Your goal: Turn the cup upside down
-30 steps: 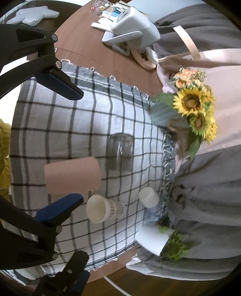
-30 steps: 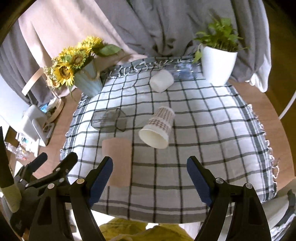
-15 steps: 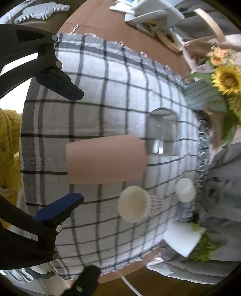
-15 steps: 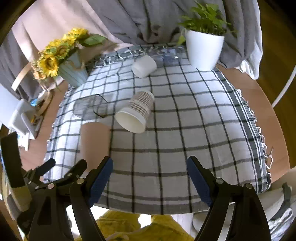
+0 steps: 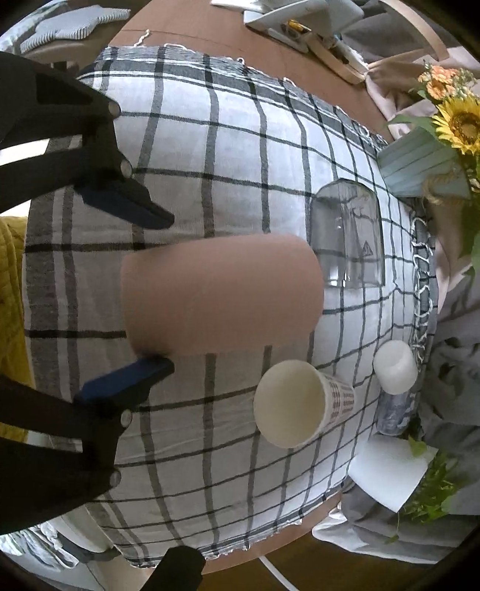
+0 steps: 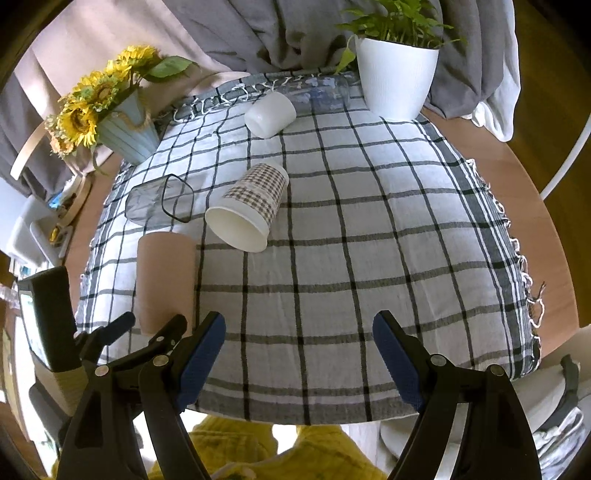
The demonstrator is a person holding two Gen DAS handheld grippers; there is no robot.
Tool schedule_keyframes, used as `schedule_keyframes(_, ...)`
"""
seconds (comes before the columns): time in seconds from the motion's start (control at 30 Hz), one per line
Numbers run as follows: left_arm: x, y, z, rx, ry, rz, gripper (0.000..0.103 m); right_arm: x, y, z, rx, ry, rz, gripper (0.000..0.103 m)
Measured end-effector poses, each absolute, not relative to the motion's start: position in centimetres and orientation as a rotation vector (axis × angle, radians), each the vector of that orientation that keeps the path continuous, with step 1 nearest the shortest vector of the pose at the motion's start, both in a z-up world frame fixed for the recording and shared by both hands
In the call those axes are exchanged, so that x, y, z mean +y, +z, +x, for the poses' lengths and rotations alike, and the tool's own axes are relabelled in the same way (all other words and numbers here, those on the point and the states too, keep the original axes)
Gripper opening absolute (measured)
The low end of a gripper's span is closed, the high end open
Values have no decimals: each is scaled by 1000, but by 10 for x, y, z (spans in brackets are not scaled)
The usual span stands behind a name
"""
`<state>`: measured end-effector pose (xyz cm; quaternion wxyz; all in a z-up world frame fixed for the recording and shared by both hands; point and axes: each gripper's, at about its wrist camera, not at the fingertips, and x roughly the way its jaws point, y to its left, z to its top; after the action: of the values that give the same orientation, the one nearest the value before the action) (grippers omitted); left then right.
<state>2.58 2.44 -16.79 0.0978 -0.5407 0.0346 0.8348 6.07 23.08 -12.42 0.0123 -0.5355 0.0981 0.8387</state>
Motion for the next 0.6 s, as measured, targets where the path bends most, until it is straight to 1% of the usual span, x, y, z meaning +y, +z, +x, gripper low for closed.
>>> schedule_keyframes(0.2, 24, -156, 30, 133, 2478, -1571, 59, 232, -126, 59, 329, 2610, -1689, 82)
schedule_keyframes(0.3, 21, -143, 32, 148, 2483, -1542, 39, 231, -126, 57, 339, 2619, -1693, 82)
schedule_keyframes(0.43, 22, -129, 32, 194, 2499, -1492, 39, 228, -124, 54, 356, 2645, -1694, 82)
schedule_keyframes(0.53, 20, -126, 28, 149, 2474, -1501, 39, 225, -123, 51, 361, 2661, -1695, 82)
schedule_keyframes(0.6, 19, -124, 31, 145, 2470, -1480, 42, 223, -122, 49, 385, 2667, -1696, 82)
